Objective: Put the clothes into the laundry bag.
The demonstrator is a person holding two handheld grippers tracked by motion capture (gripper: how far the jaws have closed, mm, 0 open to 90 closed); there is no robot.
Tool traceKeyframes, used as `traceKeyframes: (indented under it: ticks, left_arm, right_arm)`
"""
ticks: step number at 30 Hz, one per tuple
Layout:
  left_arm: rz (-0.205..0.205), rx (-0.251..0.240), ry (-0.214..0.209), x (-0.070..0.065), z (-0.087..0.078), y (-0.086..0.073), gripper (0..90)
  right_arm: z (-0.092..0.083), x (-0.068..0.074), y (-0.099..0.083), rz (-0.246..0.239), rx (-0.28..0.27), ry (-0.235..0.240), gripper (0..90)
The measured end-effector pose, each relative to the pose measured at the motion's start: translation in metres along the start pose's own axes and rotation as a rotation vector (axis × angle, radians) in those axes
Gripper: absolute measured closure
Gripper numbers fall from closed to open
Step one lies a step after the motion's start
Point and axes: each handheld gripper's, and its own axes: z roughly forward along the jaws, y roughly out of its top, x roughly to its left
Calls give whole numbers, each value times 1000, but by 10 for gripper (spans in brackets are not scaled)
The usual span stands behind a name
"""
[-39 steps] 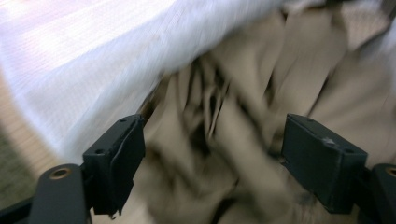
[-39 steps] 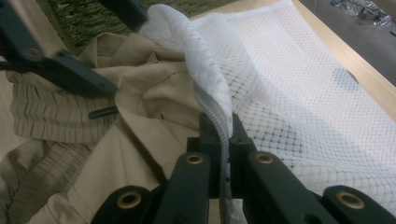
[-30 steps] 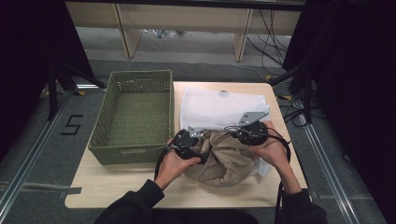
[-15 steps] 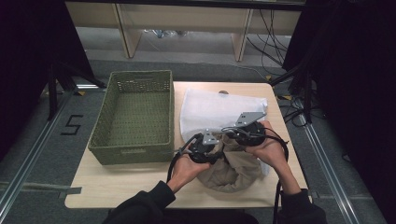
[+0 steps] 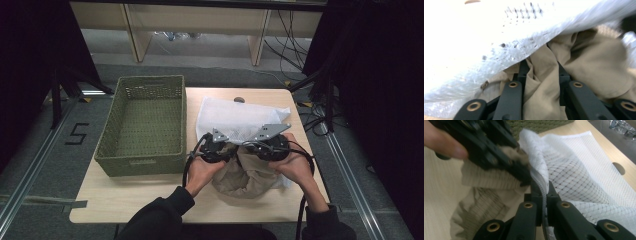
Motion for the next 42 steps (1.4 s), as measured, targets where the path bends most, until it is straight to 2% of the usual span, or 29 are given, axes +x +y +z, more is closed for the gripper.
traceKeyframes:
  ticks: [1,2,4,5,7,9,10,13,14,15,16,18,19,20,22,23,26,28,31,32,33,34,35,36,37,38,39,40,42]
  left_arm:
    - [-7,-14,-4,-1,-4,1,762]
    - [-42,-43,-40,-3,-10,4,766]
    - [-46,-55,-44,-5,-12,4,748]
    - [-12,-23,-39,-8,-10,1,703]
    - [-23,19,-70,-8,-5,-6,580]
    - [13,75,-63,-9,-6,-14,449]
    - [31,81,-55,-8,-10,-17,402]
    - [40,71,-49,-7,-20,-24,353]
    - [78,102,-28,-6,-30,-30,277]
    - [78,102,-28,-6,-30,-30,260]
    - [105,123,-28,-4,-34,-35,245]
    - [101,162,-44,4,-34,-48,231]
    - [101,162,-44,4,-34,-48,233]
    - [59,156,-104,8,-25,-54,276]
    - [73,166,-114,9,-21,-54,439]
    - [81,156,-129,9,-17,-53,534]
    - [108,133,-171,-2,-11,-46,695]
    - [115,110,-168,-8,-11,-44,725]
    - [127,80,-179,-28,-18,-29,740]
    - [127,80,-179,-28,-18,-29,742]
    - [114,51,-154,-35,-22,-19,742]
    - [146,59,-161,-34,-24,-14,742]
    - [146,59,-161,-34,-24,-14,742]
    - [112,24,-138,-34,-19,-7,741]
    - [112,24,-138,-34,-19,-7,740]
    - [86,4,-120,-33,-13,-7,740]
    - [91,12,-104,-31,-6,-8,737]
    - [60,35,-74,-25,8,-16,728]
    - [50,45,-76,-22,13,-21,713]
  right_arm:
    - [-1,0,-1,4,5,6,899]
    - [-3,1,-2,8,-4,2,899]
    - [-8,2,-4,12,-2,8,899]
    - [-9,3,-5,7,-8,2,899]
    - [-9,5,-10,10,-1,-1,899]
    - [-7,6,-16,22,12,3,899]
    - [-5,6,-19,21,17,4,899]
    - [-4,7,-23,44,30,5,899]
    - [-1,6,-24,28,32,0,899]
    - [-1,6,-24,28,32,0,899]
    - [-1,8,-24,35,37,6,899]
    - [1,9,-22,17,32,12,899]
    - [1,9,-22,17,32,12,899]
    - [3,11,-21,17,38,14,899]
    - [3,13,-20,26,40,12,899]
    - [5,15,-18,6,36,25,899]
    - [5,17,-15,-6,32,29,899]
    - [4,18,-15,11,34,28,899]
    - [1,20,-12,5,18,29,899]
    - [1,20,-12,5,18,29,899]
    - [-5,21,-9,1,0,35,899]
    - [-8,20,-7,-19,-5,43,899]
    - [-8,20,-7,-19,-5,43,899]
    - [-15,20,-5,-4,-16,37,899]
    - [-16,19,-5,-11,-23,37,899]
    - [-16,19,-5,-11,-23,37,899]
    - [-17,19,-6,-9,-26,34,899]
    - [-16,19,-11,1,-19,38,899]
    - [-15,20,-14,12,-8,39,899]
